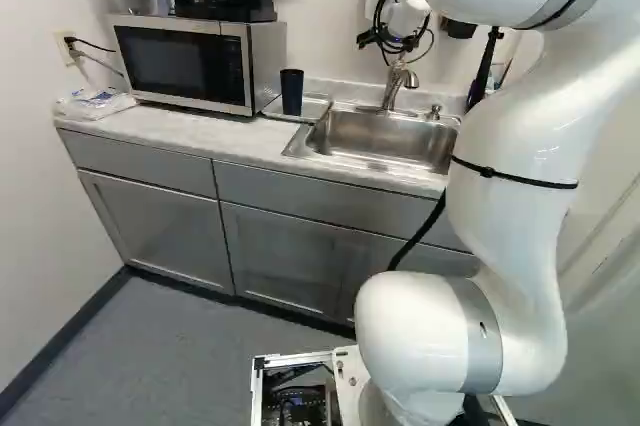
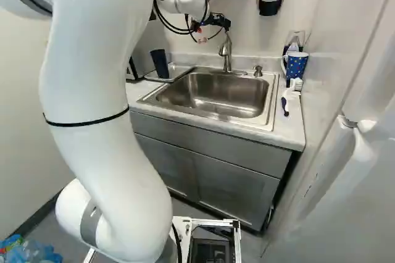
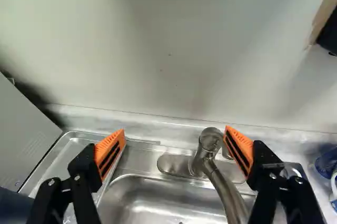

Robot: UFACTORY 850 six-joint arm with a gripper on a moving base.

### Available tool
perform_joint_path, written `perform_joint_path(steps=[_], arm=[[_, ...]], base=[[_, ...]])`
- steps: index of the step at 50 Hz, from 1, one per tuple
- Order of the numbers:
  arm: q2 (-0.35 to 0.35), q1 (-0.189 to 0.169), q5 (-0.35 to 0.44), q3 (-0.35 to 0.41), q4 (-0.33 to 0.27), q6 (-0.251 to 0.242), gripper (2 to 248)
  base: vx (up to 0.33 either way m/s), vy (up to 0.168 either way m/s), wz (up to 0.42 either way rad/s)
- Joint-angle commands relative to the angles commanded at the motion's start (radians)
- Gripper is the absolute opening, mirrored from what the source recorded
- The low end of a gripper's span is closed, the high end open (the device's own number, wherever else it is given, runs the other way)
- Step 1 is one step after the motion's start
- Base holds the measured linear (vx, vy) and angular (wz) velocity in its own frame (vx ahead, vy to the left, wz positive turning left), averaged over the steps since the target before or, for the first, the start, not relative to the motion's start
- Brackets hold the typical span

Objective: Rinse the cup and place it in the tray

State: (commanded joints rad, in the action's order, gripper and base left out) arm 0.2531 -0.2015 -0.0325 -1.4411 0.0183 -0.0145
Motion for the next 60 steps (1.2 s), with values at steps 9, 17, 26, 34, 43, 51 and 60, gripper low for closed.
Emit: perform_joint_path(steps=[9, 17, 26, 34, 43, 51, 60], arm=[[-0.012, 0.01, 0.021, 0.014, 0.002, 0.0, 247], [-0.034, 0.028, 0.037, 0.038, 0.004, 0.0, 247], [-0.065, 0.047, 0.037, 0.073, 0.004, 0.0, 247], [-0.1, 0.061, 0.035, 0.11, 0.004, 0.0, 247], [-0.145, 0.073, 0.003, 0.158, 0.004, 0.0, 247], [-0.186, 0.08, -0.047, 0.201, 0.004, 0.0, 247], [-0.234, 0.081, -0.109, 0.25, 0.004, 0.0, 247]], base=[[0.0, 0.0, 0.0], [0.0, 0.0, 0.0], [0.0, 0.0, 0.0], [0.0, 0.0, 0.0], [0.0, 0.0, 0.0], [0.0, 0.0, 0.0], [0.0, 0.0, 0.0]])
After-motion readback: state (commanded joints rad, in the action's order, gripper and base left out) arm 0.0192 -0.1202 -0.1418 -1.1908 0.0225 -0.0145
